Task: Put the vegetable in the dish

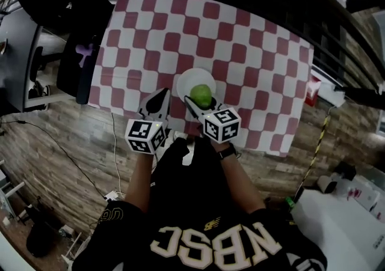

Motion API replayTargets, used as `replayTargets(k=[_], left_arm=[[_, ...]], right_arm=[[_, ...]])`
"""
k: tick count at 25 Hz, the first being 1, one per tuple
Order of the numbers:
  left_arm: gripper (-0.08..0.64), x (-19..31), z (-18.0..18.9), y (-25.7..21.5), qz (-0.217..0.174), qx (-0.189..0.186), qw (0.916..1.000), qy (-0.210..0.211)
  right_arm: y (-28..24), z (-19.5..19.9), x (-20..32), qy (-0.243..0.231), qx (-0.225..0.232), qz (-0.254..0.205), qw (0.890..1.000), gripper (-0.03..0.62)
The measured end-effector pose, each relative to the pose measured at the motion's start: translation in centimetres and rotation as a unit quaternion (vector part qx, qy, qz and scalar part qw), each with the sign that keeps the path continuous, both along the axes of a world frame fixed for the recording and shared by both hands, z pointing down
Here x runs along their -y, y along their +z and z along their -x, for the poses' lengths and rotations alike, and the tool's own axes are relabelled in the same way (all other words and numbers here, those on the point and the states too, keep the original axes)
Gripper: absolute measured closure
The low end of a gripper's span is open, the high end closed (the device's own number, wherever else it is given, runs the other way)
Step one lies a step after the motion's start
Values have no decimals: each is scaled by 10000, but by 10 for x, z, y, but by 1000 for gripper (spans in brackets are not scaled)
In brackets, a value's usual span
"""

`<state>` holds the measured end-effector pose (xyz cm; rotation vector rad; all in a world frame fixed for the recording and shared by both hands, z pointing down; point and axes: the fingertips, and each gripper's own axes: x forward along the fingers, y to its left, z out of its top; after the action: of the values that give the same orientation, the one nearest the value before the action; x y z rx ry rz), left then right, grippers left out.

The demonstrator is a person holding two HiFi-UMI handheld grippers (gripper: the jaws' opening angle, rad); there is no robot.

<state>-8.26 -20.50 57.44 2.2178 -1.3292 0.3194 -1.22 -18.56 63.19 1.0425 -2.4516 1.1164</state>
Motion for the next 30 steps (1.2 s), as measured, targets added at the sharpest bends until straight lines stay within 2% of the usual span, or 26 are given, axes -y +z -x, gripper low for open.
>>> replayTargets(k=[6,11,17,21,25,28,30], left_arm=[[540,-4,16,16,191,97,9996,-159],[540,-15,20,17,312,-157,9988,-337],[540,-27,23,27,437,-246,9980,-397],[540,-36,25,31,525,-291,9971,-463],[540,-42,20,33,523,-156,9979,-358],[540,-37,27,37,558,86,9972,-494],[540,-32,30,38,569,87,9969,-542]], right_arm=[[22,28,22,-232,282,203,9991,387],[32,48,30,-317,888,545,9941,387],[37,41,38,-120,1108,645,9917,386],[41,37,35,-56,1378,878,9865,376],[43,36,29,-162,1313,959,9866,358],[46,34,26,-210,1271,1046,9861,340],[49,33,24,-308,1177,1114,9863,307]])
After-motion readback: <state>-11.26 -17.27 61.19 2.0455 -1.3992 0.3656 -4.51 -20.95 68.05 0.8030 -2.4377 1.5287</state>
